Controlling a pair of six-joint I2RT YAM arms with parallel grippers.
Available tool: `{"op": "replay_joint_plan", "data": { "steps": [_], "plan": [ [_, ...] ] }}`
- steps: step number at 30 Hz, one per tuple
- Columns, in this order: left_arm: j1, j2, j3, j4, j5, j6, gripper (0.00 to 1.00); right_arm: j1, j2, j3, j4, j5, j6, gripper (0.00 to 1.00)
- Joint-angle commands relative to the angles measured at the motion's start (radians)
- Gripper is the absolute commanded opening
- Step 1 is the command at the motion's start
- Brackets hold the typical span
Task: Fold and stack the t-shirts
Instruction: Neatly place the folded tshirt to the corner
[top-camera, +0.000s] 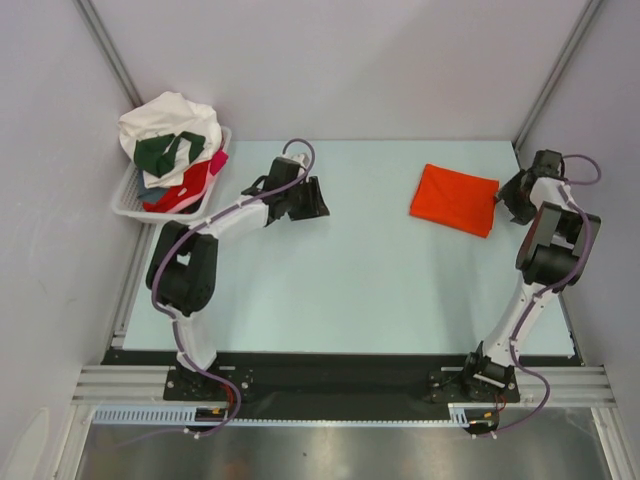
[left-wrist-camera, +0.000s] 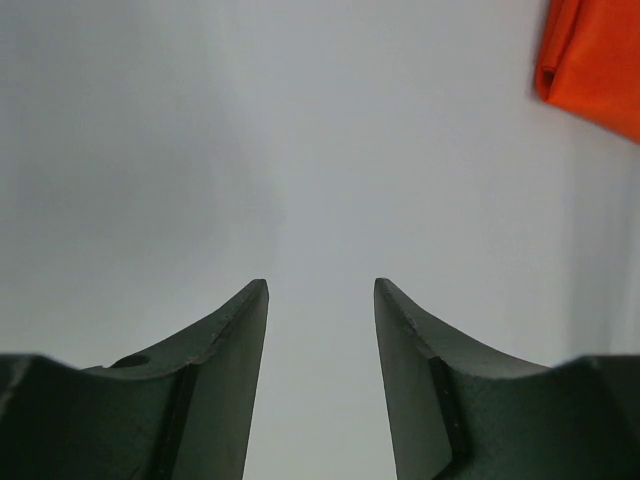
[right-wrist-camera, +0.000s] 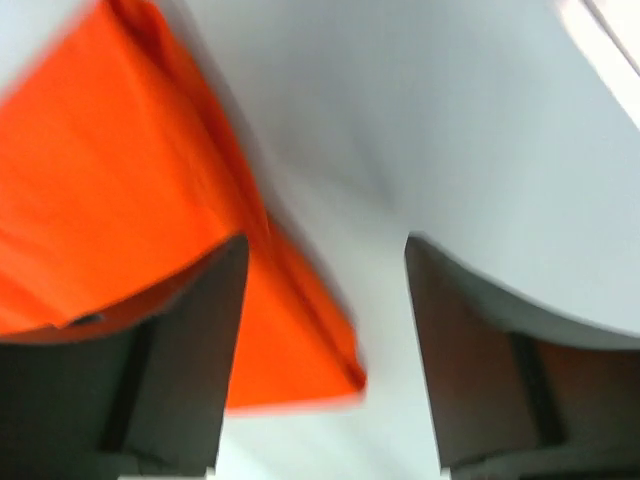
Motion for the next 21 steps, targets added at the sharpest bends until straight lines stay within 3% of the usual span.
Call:
{"op": "replay_joint_plan", "data": {
  "steps": [1, 3, 7, 13, 21],
  "plan": [
    [0.0, -0.058, -0.012, 0.009, -0.043, 0.034, 0.52, 0.109, -0.198, -0.073, 0.018, 0.325, 0.008, 0.7],
    [0.0, -0.079, -0.038, 0.009, -0.071, 0.04, 0.53, 0.144, -0.245, -0.107, 0.052, 0.368, -0.033, 0.7],
    [0.001, -0.115, -0.062, 0.011, -0.075, 0.039, 0.53, 0.267, -0.269, -0.086, 0.053, 0.285, -0.099, 0.64],
    [0.001, -0.168, -0.101, 0.017, -0.091, 0.034, 0.53, 0.423, -0.15, 0.043, -0.005, 0.199, -0.159, 0.56],
    [0.001, -0.268, -0.203, 0.04, -0.095, 0.033, 0.53, 0.595, 0.039, 0.235, -0.135, 0.326, -0.171, 0.55]
  ]
}}
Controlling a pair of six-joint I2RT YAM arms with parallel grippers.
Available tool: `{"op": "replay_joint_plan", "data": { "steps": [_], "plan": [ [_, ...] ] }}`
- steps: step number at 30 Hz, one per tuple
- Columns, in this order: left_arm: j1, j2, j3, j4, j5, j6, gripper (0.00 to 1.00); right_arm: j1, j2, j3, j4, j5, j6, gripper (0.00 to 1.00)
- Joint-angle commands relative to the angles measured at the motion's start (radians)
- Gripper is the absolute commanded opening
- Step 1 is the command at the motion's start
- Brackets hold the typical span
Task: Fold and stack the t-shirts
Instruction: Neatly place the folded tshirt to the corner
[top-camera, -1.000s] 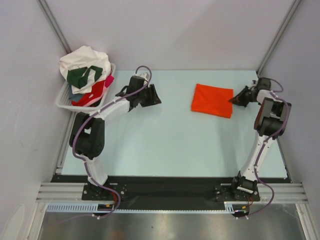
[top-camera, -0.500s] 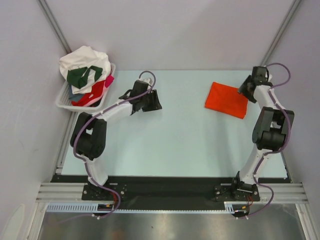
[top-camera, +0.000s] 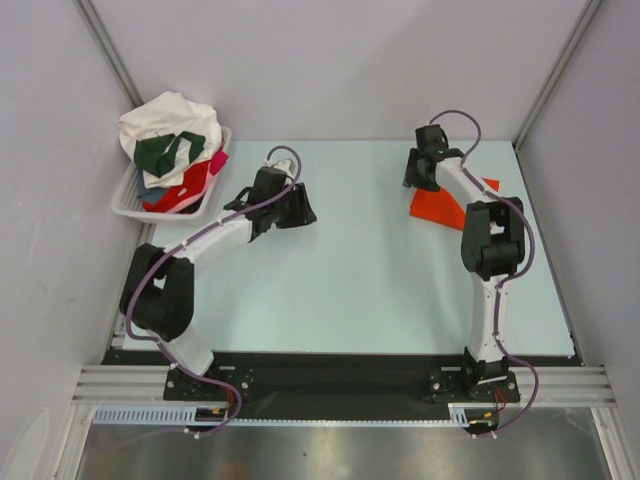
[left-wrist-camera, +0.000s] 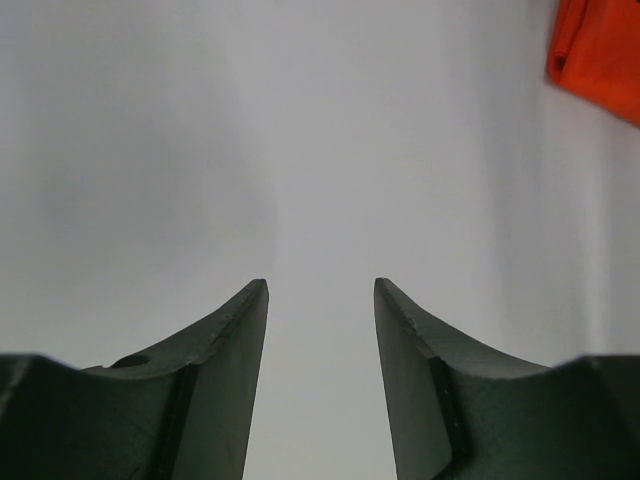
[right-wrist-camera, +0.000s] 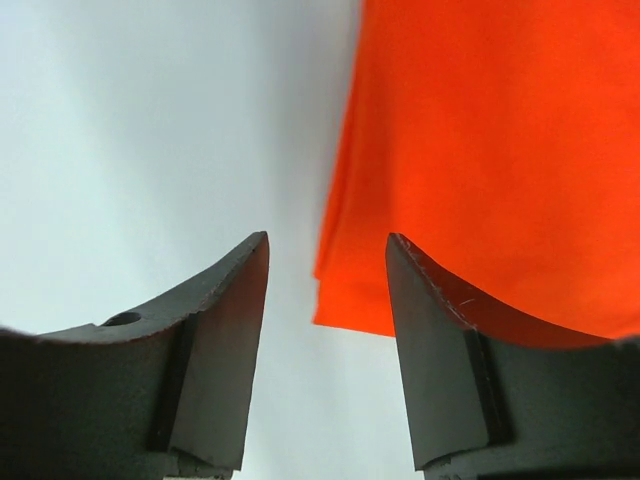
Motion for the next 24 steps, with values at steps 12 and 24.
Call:
{"op": "replay_joint_plan", "data": {
  "steps": [12, 24],
  "plan": [
    [0.001, -0.16, -0.143, 0.106, -0.021, -0.022, 0.52, 0.127, 0.17, 0.164, -0.111, 0.155, -0.014, 0.28],
    [-0.005, -0.133, -0.144, 0.125, 0.011, -0.039, 0.52, 0.125, 0.122, 0.028, -0.143, 0.23, 0.017, 0.23]
  ]
}}
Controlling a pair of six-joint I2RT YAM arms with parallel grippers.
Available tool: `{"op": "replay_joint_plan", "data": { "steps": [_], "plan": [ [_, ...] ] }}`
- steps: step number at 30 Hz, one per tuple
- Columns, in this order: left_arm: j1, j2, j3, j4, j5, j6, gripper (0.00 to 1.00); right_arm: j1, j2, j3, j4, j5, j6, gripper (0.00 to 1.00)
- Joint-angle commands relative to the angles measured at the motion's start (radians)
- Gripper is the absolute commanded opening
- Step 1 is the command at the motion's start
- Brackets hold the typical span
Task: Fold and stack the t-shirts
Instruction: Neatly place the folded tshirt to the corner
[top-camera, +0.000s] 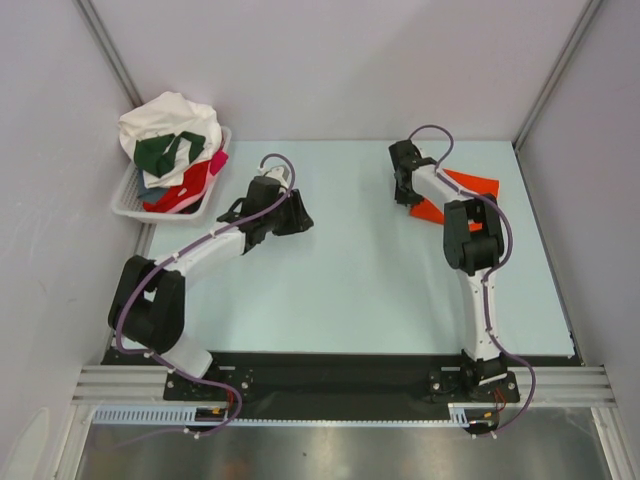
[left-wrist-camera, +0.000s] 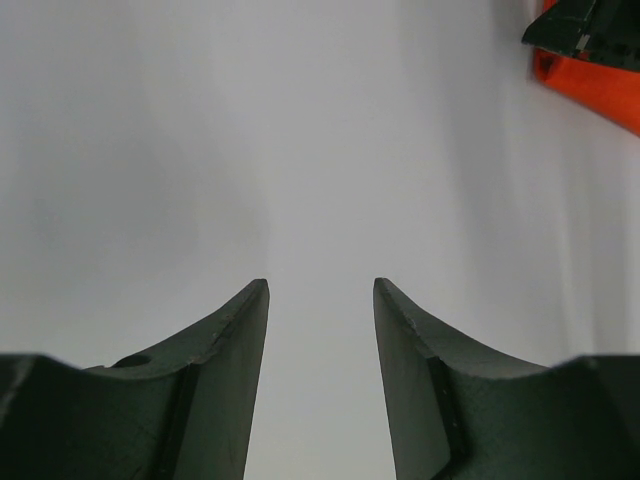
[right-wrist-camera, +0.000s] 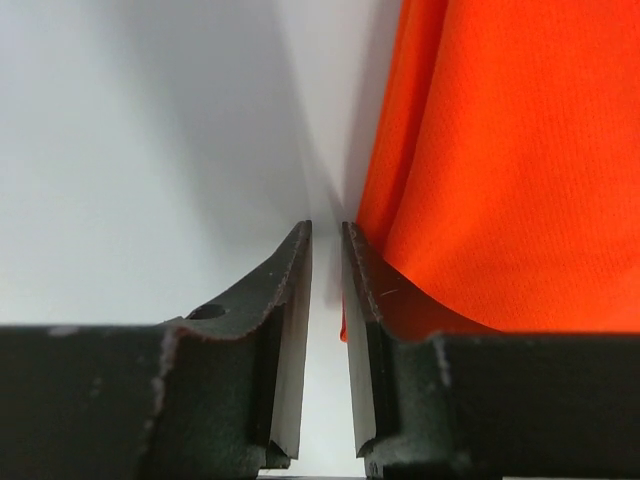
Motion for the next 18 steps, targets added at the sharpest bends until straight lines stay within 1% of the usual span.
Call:
{"op": "replay_joint_plan", "data": {
  "steps": [1, 4, 5, 8, 14, 16, 18],
  "plan": [
    [-0.005, -0.02, -0.003, 0.044, 0.016, -0.014, 0.52, -0.001, -0.067, -0.085, -0.036, 0.043, 0.015, 0.23],
    [-0.009, -0.022, -0.005, 0.046, 0.016, -0.014, 0.52, -0.003, -0.13, -0.19, -0.015, 0.051, 0.021, 0.23],
    [-0.009, -0.023, -0.006, 0.046, 0.014, -0.014, 0.52, -0.004, -0.147, -0.25, 0.004, 0.055, 0.02, 0.23],
    [-0.011, -0.029, -0.012, 0.046, 0.013, -0.017, 0.52, -0.01, -0.209, -0.344, 0.04, 0.063, 0.024, 0.23],
    [-0.019, -0.054, -0.017, 0.045, 0.003, -0.018, 0.52, 0.005, -0.29, -0.408, 0.083, 0.011, 0.011, 0.26],
    [-0.02, -0.063, -0.02, 0.038, -0.003, -0.017, 0.52, 0.019, -0.321, -0.434, 0.123, -0.035, 0.0, 0.28],
    [-0.022, -0.086, -0.034, 0.035, -0.012, -0.018, 0.52, 0.046, -0.388, -0.461, 0.162, -0.098, -0.022, 0.31]
  ]
}}
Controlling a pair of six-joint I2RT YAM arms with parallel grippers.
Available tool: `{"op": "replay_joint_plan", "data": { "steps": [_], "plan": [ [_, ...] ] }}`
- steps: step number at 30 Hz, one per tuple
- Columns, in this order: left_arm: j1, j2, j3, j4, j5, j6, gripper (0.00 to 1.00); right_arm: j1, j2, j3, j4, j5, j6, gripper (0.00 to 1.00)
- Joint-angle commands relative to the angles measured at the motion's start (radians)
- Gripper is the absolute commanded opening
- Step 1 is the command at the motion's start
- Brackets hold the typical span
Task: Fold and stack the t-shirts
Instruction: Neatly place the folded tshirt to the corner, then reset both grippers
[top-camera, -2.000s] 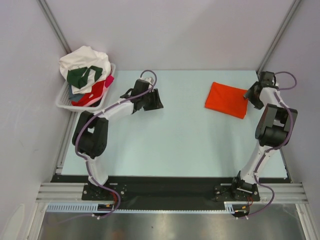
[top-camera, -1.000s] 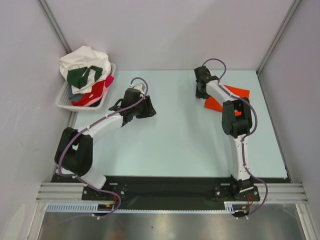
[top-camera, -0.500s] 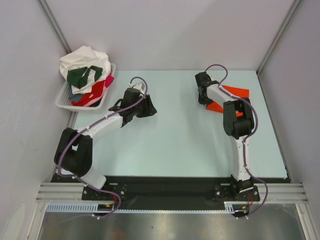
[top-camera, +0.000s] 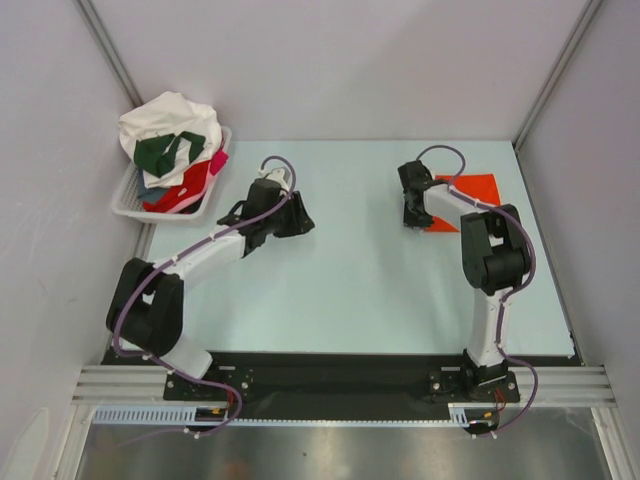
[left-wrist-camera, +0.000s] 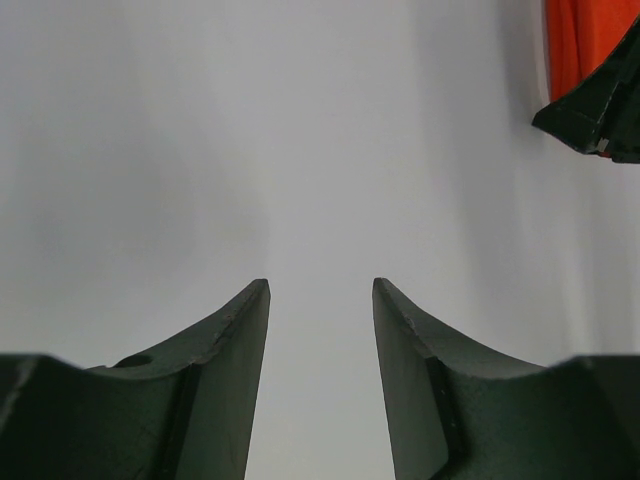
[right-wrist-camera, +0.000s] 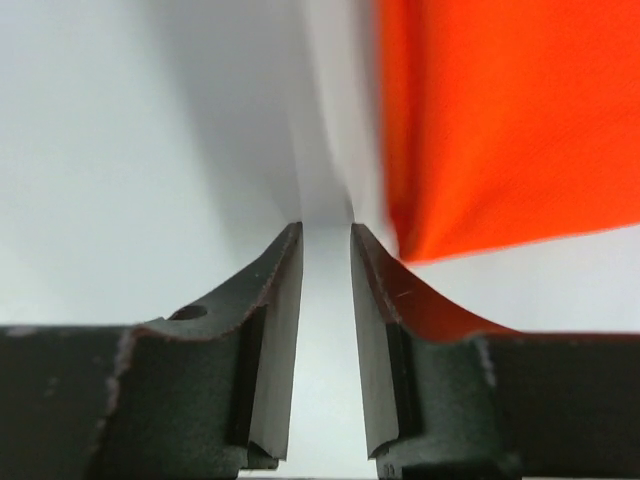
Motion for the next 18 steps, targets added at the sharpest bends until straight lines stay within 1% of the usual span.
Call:
{"op": "replay_joint_plan", "data": {
  "steps": [1, 4, 5, 6, 7, 8, 9, 10, 11, 12, 13, 14, 15, 16, 17, 18],
  "plan": [
    [-0.009, -0.082, -0.022, 0.02, -0.015, -0.017, 0.52, 0.053, -0.136, -0.065, 0.107, -0.137, -0.029, 0.32],
    [-0.009, -0.133, -0.074, 0.034, -0.041, -0.026, 0.52, 0.119, -0.247, -0.134, 0.173, -0.15, -0.04, 0.36],
    [-0.011, -0.151, -0.111, 0.04, -0.049, -0.028, 0.52, 0.153, -0.302, -0.151, 0.185, -0.142, -0.039, 0.4],
    [-0.011, -0.188, -0.131, 0.046, -0.056, -0.028, 0.53, 0.164, -0.33, -0.174, 0.196, -0.125, -0.029, 0.42],
    [-0.011, -0.209, -0.154, 0.055, -0.07, -0.025, 0.54, 0.176, -0.368, -0.231, 0.221, -0.128, -0.022, 0.44],
    [-0.014, -0.231, -0.195, 0.062, -0.079, -0.023, 0.54, 0.193, -0.403, -0.275, 0.245, -0.139, -0.014, 0.51],
    [-0.014, -0.279, -0.219, 0.065, -0.084, -0.025, 0.55, 0.202, -0.492, -0.318, 0.297, -0.154, -0.005, 0.56],
    [-0.015, -0.306, -0.272, 0.071, -0.079, -0.026, 0.56, 0.213, -0.536, -0.412, 0.323, -0.156, 0.001, 0.61],
    [-0.026, -0.332, -0.301, 0.075, -0.082, -0.026, 0.57, 0.222, -0.579, -0.46, 0.348, -0.157, 0.004, 0.74],
    [-0.035, -0.364, -0.329, 0.085, -0.093, -0.022, 0.62, 0.242, -0.679, -0.503, 0.392, -0.153, 0.004, 0.87],
    [-0.047, -0.427, -0.387, 0.085, -0.145, -0.016, 0.68, 0.247, -0.722, -0.554, 0.405, -0.153, 0.004, 1.0],
    [-0.072, -0.468, -0.418, 0.086, -0.177, -0.01, 0.75, 0.251, -0.771, -0.635, 0.419, -0.165, 0.001, 1.0],
    [-0.089, -0.507, -0.45, 0.091, -0.222, -0.011, 0.95, 0.254, -0.813, -0.675, 0.422, -0.174, 0.021, 1.0],
    [-0.103, -0.592, -0.517, 0.098, -0.258, -0.014, 1.0, 0.254, -0.894, -0.707, 0.419, -0.179, 0.029, 1.0],
    [-0.119, -0.629, -0.55, 0.109, -0.295, -0.013, 1.0, 0.256, -0.932, -0.77, 0.417, -0.179, 0.04, 1.0],
    [-0.121, -0.666, -0.579, 0.112, -0.303, -0.013, 1.0, 0.259, -0.969, -0.799, 0.416, -0.174, 0.053, 1.0]
  ]
}}
